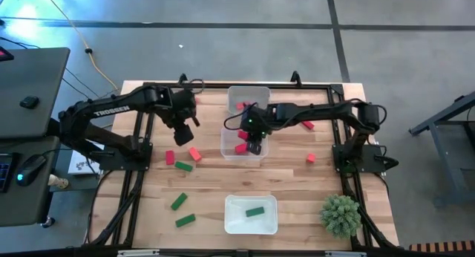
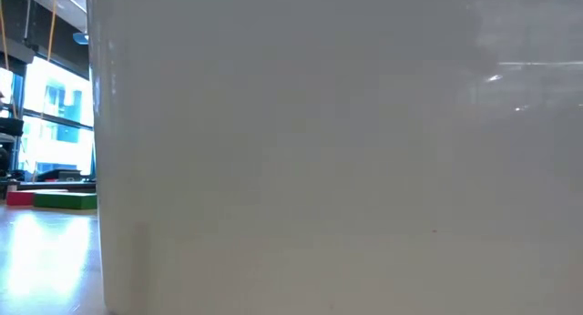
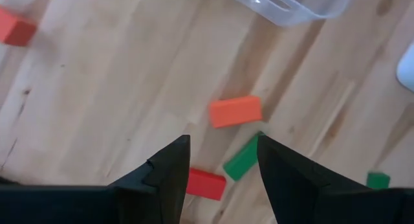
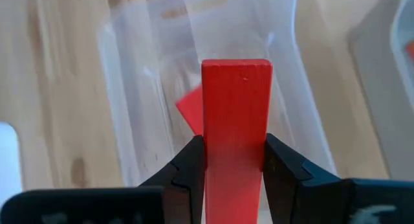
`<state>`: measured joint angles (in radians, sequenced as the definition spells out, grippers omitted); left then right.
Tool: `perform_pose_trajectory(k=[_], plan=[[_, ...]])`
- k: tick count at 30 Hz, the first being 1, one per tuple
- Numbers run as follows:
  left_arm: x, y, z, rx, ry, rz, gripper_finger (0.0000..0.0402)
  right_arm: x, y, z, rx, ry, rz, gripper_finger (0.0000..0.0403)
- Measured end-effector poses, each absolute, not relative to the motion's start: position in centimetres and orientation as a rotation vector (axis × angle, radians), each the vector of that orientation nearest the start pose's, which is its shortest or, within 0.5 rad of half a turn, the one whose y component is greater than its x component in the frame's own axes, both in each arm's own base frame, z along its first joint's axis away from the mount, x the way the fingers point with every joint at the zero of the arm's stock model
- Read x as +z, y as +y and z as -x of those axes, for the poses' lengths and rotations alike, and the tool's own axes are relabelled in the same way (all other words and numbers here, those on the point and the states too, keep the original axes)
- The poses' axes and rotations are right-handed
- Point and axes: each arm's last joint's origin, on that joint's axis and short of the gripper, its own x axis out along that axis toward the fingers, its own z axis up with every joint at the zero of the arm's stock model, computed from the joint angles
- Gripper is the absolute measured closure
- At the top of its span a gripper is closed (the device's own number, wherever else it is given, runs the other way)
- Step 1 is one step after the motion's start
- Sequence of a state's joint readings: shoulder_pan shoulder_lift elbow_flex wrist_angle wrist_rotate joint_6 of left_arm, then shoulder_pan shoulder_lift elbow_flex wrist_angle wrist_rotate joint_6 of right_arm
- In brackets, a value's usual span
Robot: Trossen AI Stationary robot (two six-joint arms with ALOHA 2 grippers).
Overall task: Sort & place blocks by color
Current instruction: Put the red block into the transparent bin, then put the green block into the white bin
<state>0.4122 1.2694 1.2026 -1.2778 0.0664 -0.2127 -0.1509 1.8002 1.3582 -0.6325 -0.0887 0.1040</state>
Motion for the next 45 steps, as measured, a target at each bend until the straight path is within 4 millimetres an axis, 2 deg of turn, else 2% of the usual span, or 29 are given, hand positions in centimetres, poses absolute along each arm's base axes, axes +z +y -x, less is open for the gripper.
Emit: perform_pose_trajectory(k=[6, 16, 23, 28, 34, 45], plan=[[30.5, 6.8, -20.1, 0.413, 1.283, 0.501, 0.0232, 20.3, -5.4, -37.4, -0.114, 1.147, -0.231, 0.0311], [30.5, 4.6, -20.7, 0.383, 1.292, 0.519, 0.0232, 18.5, -5.4, -37.6, -0.096, 1.220, -0.243, 0.0311], [30.5, 3.4, -20.9, 0.387, 1.296, 0.531, 0.0231, 18.3, -5.5, -37.6, -0.093, 1.229, -0.184, 0.0230], [30.5, 2.7, -21.0, 0.372, 1.302, 0.524, 0.0231, 18.4, -5.5, -37.6, -0.074, 1.225, -0.156, 0.0208], [30.5, 1.9, -21.0, 0.376, 1.317, 0.539, 0.0231, 19.8, -5.4, -37.0, -0.072, 1.209, -0.156, 0.0205], [30.3, 1.3, -20.4, 0.407, 1.387, 0.549, 0.0231, 25.7, -5.0, -34.8, -0.132, 1.049, -0.246, 0.0204]])
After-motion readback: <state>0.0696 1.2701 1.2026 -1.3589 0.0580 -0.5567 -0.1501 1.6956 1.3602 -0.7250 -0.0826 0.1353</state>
